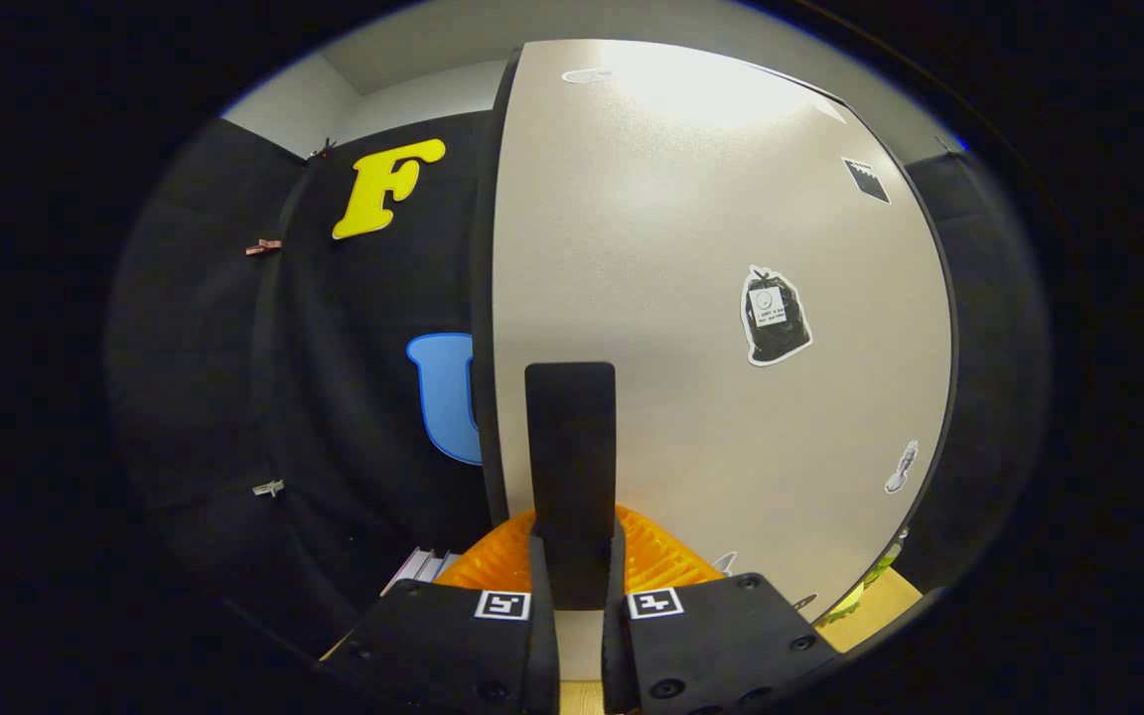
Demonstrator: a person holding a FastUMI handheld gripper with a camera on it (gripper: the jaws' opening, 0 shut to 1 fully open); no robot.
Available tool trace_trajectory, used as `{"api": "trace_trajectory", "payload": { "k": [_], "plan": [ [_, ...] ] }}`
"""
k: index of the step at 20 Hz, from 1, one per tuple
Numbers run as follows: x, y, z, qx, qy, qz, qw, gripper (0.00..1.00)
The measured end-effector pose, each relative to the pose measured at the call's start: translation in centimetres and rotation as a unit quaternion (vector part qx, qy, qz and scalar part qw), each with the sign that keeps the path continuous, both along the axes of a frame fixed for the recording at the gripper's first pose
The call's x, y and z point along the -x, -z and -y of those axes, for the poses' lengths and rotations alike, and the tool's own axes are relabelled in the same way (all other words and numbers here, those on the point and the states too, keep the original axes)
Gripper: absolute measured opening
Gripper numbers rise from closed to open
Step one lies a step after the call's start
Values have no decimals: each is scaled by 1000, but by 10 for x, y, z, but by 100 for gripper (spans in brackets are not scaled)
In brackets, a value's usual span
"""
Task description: Open the shoe cabinet door, grab the shoes and put them into the shoe cabinet, then close the shoe cabinet door.
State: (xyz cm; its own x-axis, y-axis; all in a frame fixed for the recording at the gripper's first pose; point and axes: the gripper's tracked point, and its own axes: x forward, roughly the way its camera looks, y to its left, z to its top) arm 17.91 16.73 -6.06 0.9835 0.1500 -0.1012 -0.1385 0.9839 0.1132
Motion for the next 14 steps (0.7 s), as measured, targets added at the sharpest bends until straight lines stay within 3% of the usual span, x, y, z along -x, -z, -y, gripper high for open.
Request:
{"api": "trace_trajectory", "payload": {
  "k": [14],
  "plan": [
    [96, -10, 45, -9, -83, 9, 996, 20]
  ]
}}
